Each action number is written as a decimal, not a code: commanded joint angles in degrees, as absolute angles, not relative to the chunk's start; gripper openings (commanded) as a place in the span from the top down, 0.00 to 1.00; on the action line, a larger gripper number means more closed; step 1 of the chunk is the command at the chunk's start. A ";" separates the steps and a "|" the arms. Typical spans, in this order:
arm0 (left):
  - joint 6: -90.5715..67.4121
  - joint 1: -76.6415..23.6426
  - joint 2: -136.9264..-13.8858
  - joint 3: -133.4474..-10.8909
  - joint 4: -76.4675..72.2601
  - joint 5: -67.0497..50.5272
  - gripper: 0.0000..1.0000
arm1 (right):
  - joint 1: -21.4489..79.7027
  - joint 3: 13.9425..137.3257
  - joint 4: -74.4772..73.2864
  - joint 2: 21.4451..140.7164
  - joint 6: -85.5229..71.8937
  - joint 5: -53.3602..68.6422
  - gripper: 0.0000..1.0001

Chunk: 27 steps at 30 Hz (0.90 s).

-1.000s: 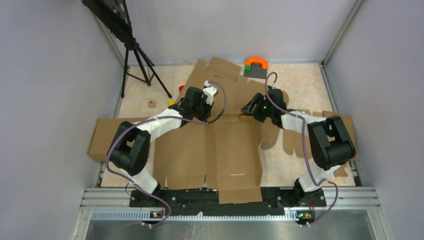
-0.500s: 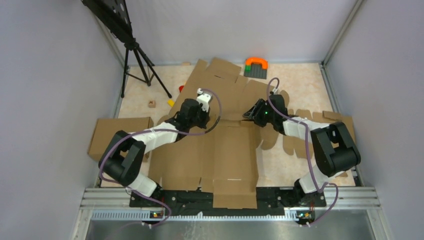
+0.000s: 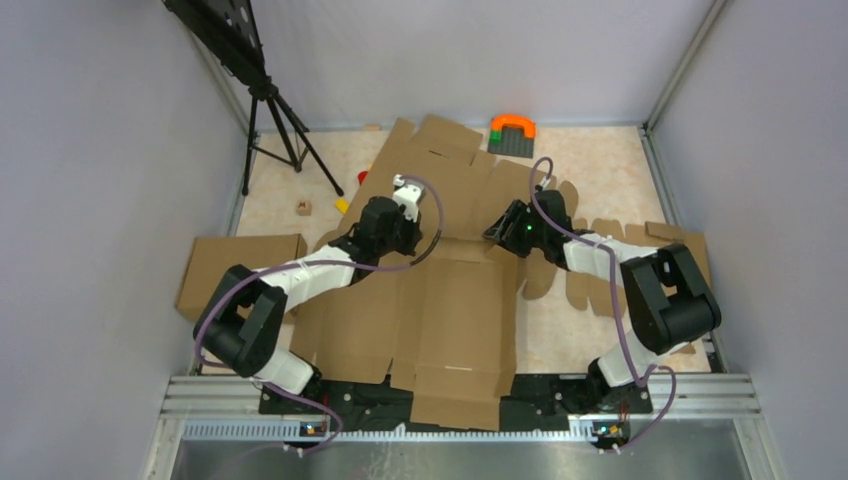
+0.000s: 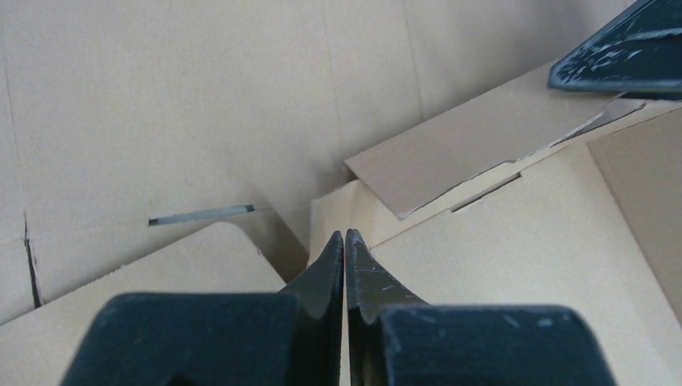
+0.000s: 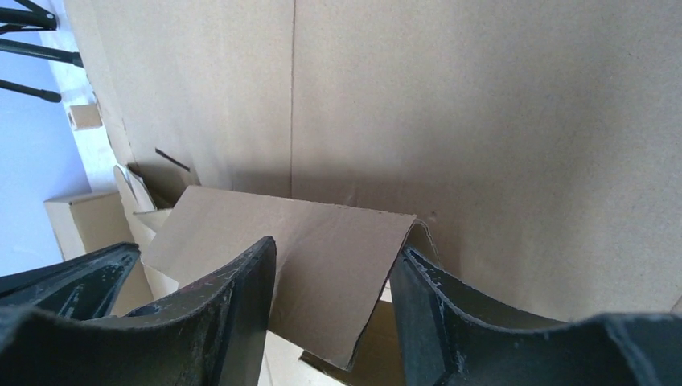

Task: Fold the paper box
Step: Fold the paper box at the center of the board.

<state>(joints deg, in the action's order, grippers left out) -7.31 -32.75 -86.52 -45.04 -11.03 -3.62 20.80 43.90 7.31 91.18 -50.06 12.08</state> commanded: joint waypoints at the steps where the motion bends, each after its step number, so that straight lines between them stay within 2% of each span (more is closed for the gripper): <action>1: -7.31 -33.16 -86.78 -49.59 -8.99 -7.51 1.00 | 21.35 46.24 6.24 89.07 -49.38 12.23 0.46; 3: -5.54 -33.14 -87.09 -50.74 -6.10 -9.57 0.98 | 21.35 45.75 6.31 88.76 -49.39 11.80 0.45; 6: -4.58 -33.11 -88.14 -53.52 0.27 -9.33 0.80 | 21.27 45.53 6.48 89.09 -49.35 11.91 0.45; 10: -7.09 -30.37 -87.01 -53.65 1.52 -9.50 0.49 | 21.34 45.53 6.71 89.25 -49.21 12.13 0.45; 15: -4.46 -22.38 -85.08 -51.64 -1.85 -27.47 0.33 | 21.34 45.79 6.26 89.22 -48.68 12.40 0.44; 17: 4.72 -21.29 -86.66 -53.40 1.82 -34.65 0.36 | 21.32 45.86 6.41 89.30 -48.58 12.69 0.44; 20: 11.57 -20.57 -89.84 -57.44 8.33 -35.37 0.38 | 21.28 46.17 6.35 89.38 -48.35 13.17 0.44; 27: 24.05 -20.53 -93.54 -61.20 11.18 -39.41 0.35 | 20.97 46.85 5.54 89.54 -47.37 13.77 0.44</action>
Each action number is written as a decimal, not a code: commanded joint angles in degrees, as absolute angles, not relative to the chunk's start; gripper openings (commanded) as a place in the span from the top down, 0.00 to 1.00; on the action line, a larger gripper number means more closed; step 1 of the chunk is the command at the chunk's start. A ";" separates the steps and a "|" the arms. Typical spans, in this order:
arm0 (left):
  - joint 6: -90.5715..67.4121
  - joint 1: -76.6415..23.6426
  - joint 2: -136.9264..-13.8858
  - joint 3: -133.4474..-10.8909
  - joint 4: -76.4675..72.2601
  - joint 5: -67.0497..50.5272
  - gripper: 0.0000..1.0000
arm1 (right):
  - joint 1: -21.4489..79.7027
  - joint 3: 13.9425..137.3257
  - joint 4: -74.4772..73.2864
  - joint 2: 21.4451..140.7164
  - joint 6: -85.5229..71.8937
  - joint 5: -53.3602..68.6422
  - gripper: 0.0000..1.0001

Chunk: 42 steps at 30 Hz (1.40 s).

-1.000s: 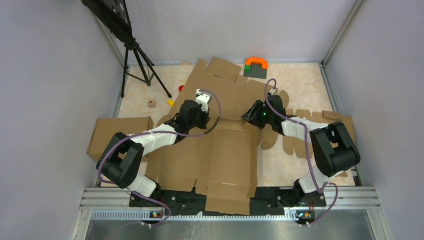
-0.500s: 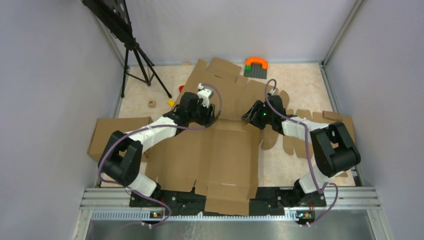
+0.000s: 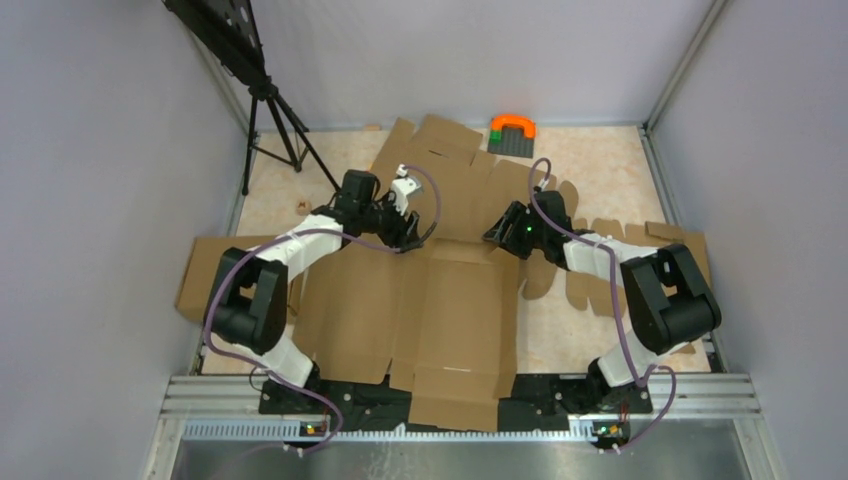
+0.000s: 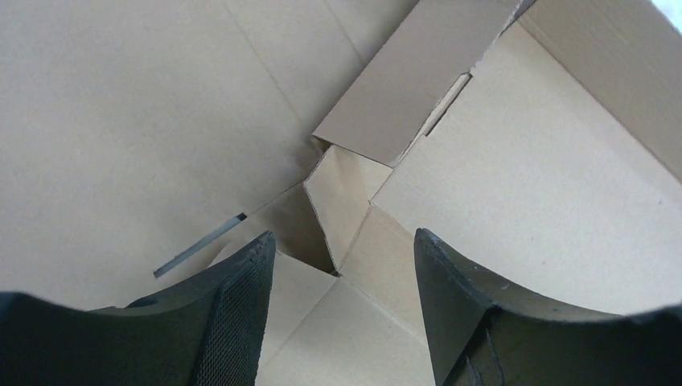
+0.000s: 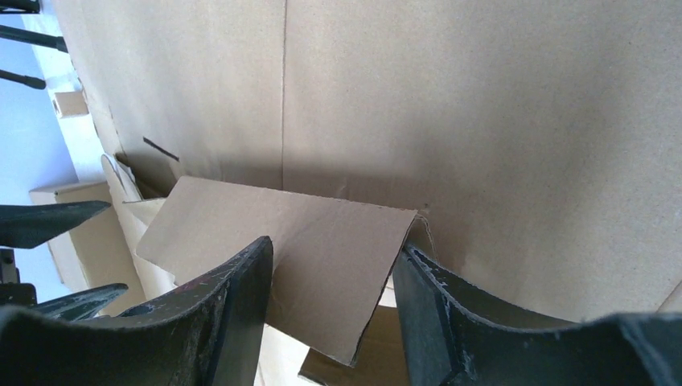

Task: Fold the paper box
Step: Fold the paper box at the center of the board.

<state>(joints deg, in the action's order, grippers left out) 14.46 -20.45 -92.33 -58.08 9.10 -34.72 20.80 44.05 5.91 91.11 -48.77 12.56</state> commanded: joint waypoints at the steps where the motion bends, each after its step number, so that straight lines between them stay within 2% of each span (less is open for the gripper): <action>1: 24.31 -20.61 -94.11 -61.78 11.27 -38.68 0.35 | 20.93 46.85 5.61 89.54 -47.34 13.94 0.44; 8: 27.48 -23.17 -98.90 -66.88 15.59 -36.50 0.35 | 20.75 46.86 5.98 89.62 -47.34 14.33 0.44; 15: 31.94 -25.68 -103.44 -73.60 27.13 -31.47 0.41 | 20.74 46.67 6.07 89.71 -47.33 14.41 0.44; 19: 32.68 -25.83 -104.19 -74.64 29.08 -30.05 0.57 | 20.74 46.83 5.98 89.69 -47.32 14.46 0.44; 23: 33.37 -25.79 -103.62 -74.01 28.57 -29.26 0.79 | 20.72 47.10 5.80 89.81 -47.25 14.61 0.45; 31: 35.09 -25.89 -99.91 -69.85 24.66 -31.99 0.98 | 20.48 47.15 5.30 89.73 -46.98 14.96 0.45; 37: 34.72 -28.66 -95.04 -64.01 19.20 -26.82 1.00 | 20.51 47.11 4.67 89.07 -47.31 14.97 0.45; 42: 34.43 -32.80 -90.48 -57.20 12.00 -18.77 1.00 | 20.48 46.73 3.90 88.56 -47.40 14.76 0.39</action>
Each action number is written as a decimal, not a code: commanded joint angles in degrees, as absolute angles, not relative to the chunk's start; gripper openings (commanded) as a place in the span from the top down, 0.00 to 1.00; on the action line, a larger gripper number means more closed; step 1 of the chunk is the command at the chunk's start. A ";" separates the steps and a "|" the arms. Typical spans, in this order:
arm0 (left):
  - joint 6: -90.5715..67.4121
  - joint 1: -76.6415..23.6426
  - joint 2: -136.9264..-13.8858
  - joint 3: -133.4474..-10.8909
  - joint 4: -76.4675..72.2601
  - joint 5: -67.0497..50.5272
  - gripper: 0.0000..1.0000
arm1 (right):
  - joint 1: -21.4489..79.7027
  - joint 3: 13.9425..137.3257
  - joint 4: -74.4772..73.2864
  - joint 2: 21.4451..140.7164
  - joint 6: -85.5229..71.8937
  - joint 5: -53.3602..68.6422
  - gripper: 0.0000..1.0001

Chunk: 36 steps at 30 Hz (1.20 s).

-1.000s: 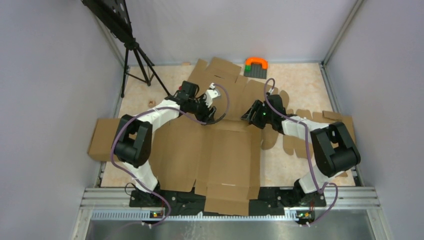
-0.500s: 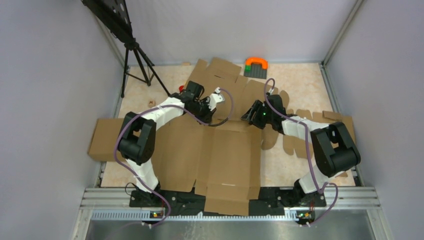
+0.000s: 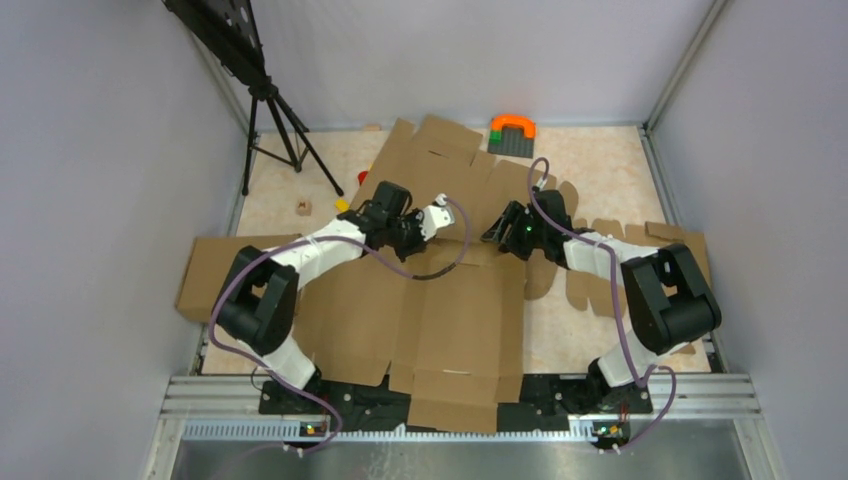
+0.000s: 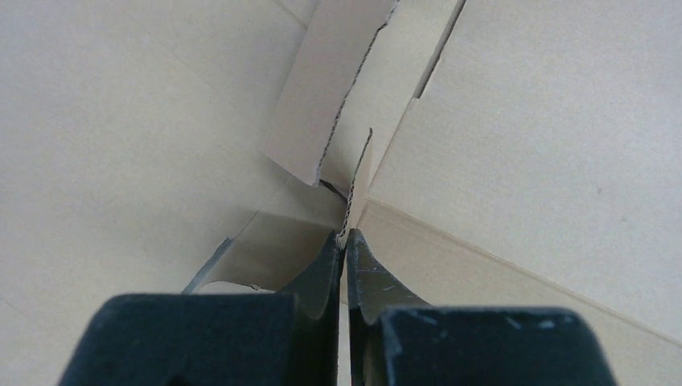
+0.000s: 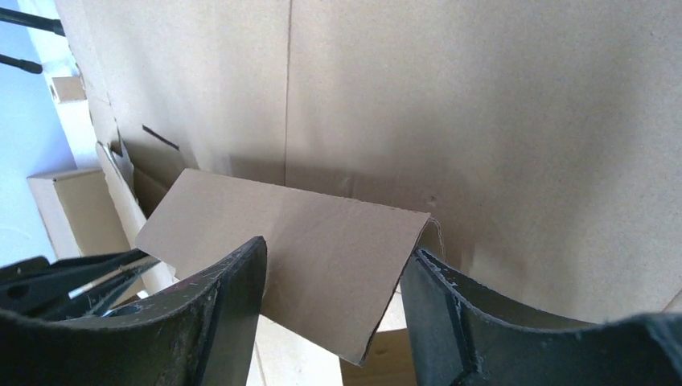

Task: Fold the paper box
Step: Fold the paper box at the center of the board.

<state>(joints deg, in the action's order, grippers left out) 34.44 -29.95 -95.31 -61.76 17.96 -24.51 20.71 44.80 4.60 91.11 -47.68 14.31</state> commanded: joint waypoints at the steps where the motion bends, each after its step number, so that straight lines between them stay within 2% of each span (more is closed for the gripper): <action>1: 34.30 -33.44 -89.59 -55.82 10.32 -17.57 1.00 | 20.49 46.56 3.68 88.42 -47.41 14.46 0.38; 5: 34.95 -36.30 -87.04 -52.15 6.51 -11.57 1.00 | 20.56 46.64 2.86 88.24 -46.96 13.89 0.36; 9: 35.64 -40.42 -88.37 -54.33 8.32 -4.80 1.00 | 20.52 46.67 3.34 88.47 -46.68 14.43 0.37; 16: 34.76 -44.72 -95.50 -61.87 15.27 5.76 1.00 | 20.48 48.64 2.77 89.80 -45.31 16.59 0.41; 30: 29.66 -51.71 -111.20 -79.47 32.17 19.34 1.00 | 20.48 49.90 1.08 90.88 -41.96 17.39 0.51; 33: 28.06 -52.58 -112.13 -81.39 32.91 20.95 0.95 | 20.55 50.55 0.71 91.61 -41.11 17.48 0.54; 36: 27.53 -53.61 -112.92 -82.58 33.31 21.13 0.83 | 20.54 50.98 0.75 92.27 -41.05 17.84 0.55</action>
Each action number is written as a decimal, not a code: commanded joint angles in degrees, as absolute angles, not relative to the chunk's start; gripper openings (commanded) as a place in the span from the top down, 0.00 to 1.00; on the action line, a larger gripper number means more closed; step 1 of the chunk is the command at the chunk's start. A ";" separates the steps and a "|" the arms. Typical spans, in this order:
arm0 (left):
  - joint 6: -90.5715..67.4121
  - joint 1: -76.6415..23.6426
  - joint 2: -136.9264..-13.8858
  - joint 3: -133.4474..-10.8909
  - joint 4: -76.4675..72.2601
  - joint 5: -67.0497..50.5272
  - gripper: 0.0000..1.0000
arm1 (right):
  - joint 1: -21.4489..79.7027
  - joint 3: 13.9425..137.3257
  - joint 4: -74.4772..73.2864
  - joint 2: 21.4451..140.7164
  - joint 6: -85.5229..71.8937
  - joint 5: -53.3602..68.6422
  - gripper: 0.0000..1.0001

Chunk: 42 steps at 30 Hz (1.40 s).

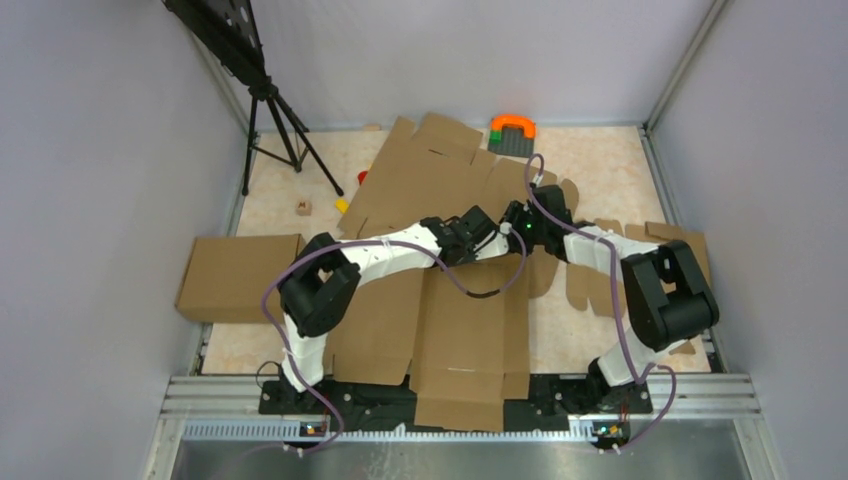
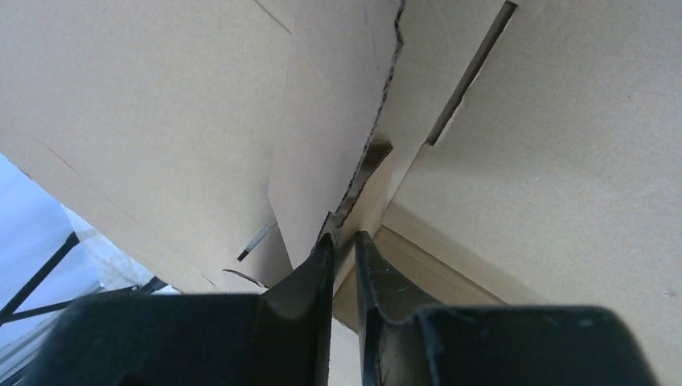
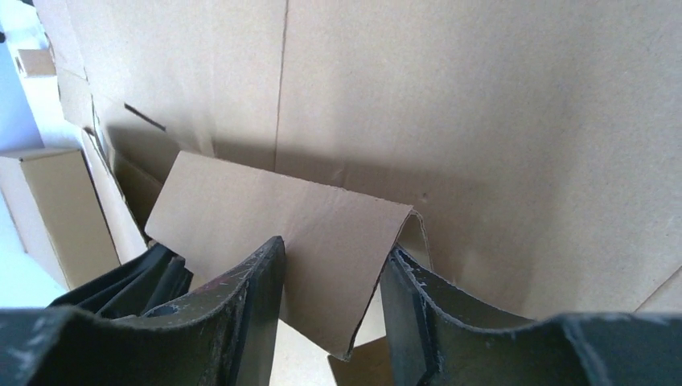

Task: Fold the paper box
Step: Fold the paper box at the center of the board.

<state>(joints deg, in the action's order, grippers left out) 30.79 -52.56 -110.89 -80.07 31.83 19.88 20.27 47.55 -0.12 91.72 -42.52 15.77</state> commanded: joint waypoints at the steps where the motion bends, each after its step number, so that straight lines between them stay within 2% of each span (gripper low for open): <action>1: 27.56 -53.83 -113.15 -82.76 33.31 21.16 0.81 | 20.49 50.91 0.84 92.28 -40.99 17.78 0.56; 6: 26.82 -54.10 -113.20 -82.04 33.05 21.80 0.70 | 20.50 50.81 0.27 91.90 -40.30 17.28 0.64; 10: 27.19 -54.46 -110.65 -79.57 30.32 21.19 0.60 | 20.48 50.97 0.34 91.85 -40.18 17.40 0.65; 22: 26.89 -54.91 -104.67 -78.45 26.40 15.94 0.53 | 20.48 51.86 0.18 92.34 -40.05 16.83 0.65; 32: 21.57 -54.49 -95.89 -75.11 21.40 13.54 0.37 | 20.55 52.13 1.00 93.25 -40.27 16.68 0.65; 36: 15.67 -50.61 -90.74 -70.61 16.51 11.03 0.34 | 20.49 52.12 1.15 93.12 -40.39 16.79 0.65; 39: 14.52 -45.82 -88.22 -67.69 13.34 5.40 0.27 | 20.48 52.12 1.42 93.17 -40.35 16.91 0.65; 42: 19.64 -44.23 -90.13 -70.12 15.96 0.80 0.28 | 20.56 52.08 1.71 93.25 -40.60 17.05 0.65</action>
<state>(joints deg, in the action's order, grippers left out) 17.80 -46.78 -90.21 -68.77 18.72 8.12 19.88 49.67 -0.43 92.51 -41.50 16.43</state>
